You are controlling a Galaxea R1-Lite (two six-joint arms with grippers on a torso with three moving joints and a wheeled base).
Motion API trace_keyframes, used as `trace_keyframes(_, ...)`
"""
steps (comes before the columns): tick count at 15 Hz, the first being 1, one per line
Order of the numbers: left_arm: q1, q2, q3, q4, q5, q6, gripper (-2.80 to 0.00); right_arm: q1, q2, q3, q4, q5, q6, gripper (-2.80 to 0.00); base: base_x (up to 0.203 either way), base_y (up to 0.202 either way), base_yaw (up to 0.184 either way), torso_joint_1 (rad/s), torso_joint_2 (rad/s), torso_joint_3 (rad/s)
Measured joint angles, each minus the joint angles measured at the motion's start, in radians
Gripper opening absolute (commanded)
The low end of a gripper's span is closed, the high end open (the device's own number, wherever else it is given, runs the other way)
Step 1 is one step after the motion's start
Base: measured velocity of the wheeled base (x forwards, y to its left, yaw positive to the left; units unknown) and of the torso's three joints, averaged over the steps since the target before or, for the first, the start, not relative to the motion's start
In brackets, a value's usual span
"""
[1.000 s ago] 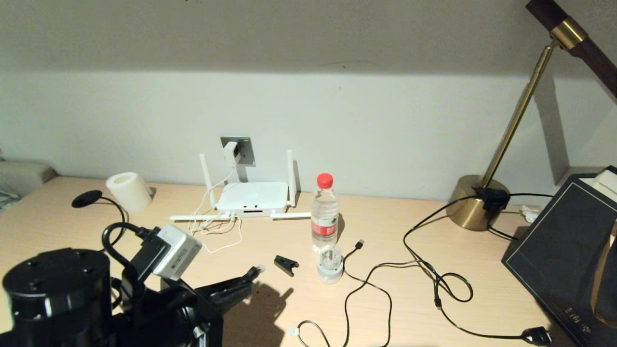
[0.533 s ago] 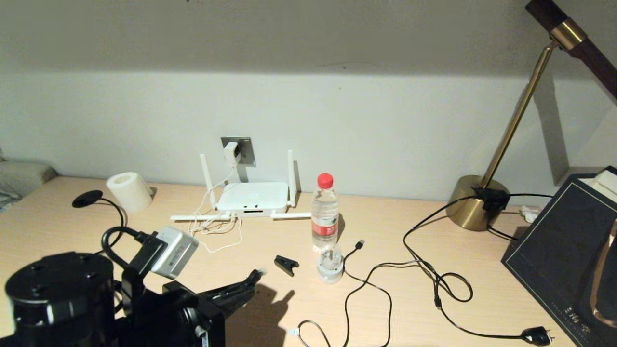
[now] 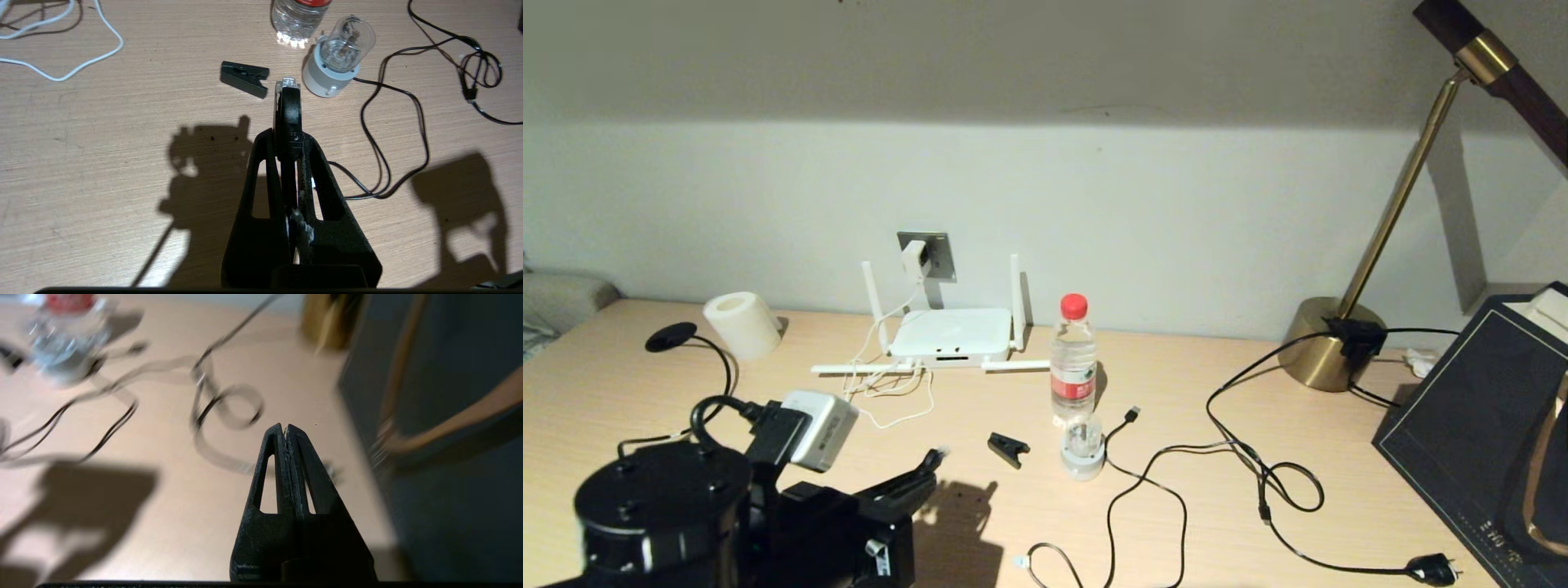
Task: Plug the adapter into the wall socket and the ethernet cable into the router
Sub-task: Align cable and router interface
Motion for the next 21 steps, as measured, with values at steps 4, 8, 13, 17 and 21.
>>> trace_keyframes(4,-0.042,-0.025,0.029,-0.002,0.005,-0.026,-2.80,0.015,0.003,0.005,0.079,0.022,-0.019,-2.80,0.000,0.000,0.000,0.000,0.00,0.000)
trace_keyframes(8,-0.088,-0.054,0.052,-0.002,0.007,-0.028,-2.80,0.046,0.001,0.005,0.045,0.020,0.021,-2.80,0.000,0.000,0.000,0.000,0.00,0.000)
trace_keyframes(13,-0.143,-0.043,0.062,-0.011,0.054,-0.075,-2.80,0.034,0.000,0.005,0.056,0.022,-0.024,-2.80,0.000,0.000,0.000,0.000,0.00,0.000)
trace_keyframes(17,-0.146,-0.028,0.056,0.004,0.081,-0.072,-2.80,-0.102,-0.053,0.005,0.056,0.024,-0.060,-2.80,0.000,0.000,0.000,0.000,0.00,0.000)
trace_keyframes(21,-0.185,-0.027,0.070,-0.007,0.057,-0.073,-2.80,-0.106,-0.207,0.005,0.060,0.025,-0.079,-2.80,0.000,0.000,0.000,0.000,0.00,0.000)
